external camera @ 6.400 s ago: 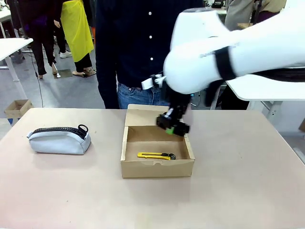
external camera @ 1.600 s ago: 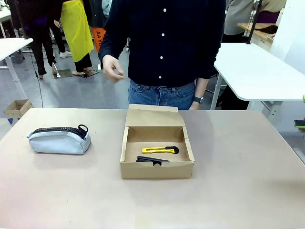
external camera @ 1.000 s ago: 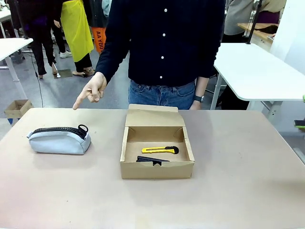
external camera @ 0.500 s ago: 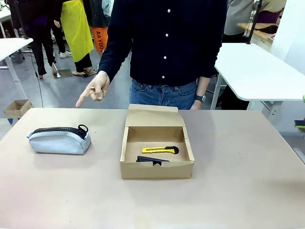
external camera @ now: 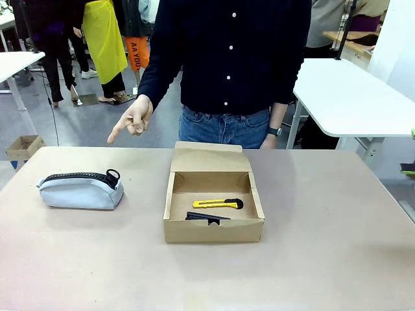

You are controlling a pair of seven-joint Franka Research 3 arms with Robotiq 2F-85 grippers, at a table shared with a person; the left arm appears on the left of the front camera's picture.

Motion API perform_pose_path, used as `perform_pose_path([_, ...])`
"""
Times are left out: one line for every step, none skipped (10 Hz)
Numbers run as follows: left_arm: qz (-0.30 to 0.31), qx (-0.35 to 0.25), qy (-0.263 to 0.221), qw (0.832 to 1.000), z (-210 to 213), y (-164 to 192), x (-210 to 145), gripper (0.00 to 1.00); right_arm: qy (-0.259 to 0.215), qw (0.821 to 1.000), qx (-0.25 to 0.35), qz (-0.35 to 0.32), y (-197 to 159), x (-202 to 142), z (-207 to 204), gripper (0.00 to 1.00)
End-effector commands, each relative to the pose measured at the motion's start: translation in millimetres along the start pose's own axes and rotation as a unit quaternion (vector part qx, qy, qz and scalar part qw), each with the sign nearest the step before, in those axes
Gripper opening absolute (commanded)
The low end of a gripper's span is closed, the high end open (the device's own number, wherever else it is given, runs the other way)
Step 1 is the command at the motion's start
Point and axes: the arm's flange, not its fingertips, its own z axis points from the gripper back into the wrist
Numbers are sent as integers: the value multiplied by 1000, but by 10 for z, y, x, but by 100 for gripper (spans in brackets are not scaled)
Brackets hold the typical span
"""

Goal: Pack the items into the box.
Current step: Pick up the item indicated by the person and place it inside the Mailer Box.

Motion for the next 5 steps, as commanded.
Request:
perform_pose_path([-333, 20, 160, 929, -654, -17, -152, 100, 6, 1000, -3, -7, 33, -5, 30, 100])
perform_pose_path([-405, 34, 195, 893, -883, -21, -225, 100, 6, 1000, -3, -7, 33, -5, 30, 100])
perform_pose_path([-462, 61, 214, 858, -1044, -27, -333, 100, 6, 1000, -3, -7, 33, -5, 30, 100])
perform_pose_path([-539, 112, 228, 803, -1175, -28, -464, 100, 6, 1000, -3, -7, 33, -5, 30, 100])
perform_pose_path([-598, 135, 217, 760, -1245, -59, -572, 100, 6, 1000, -3, -7, 33, -5, 30, 100])
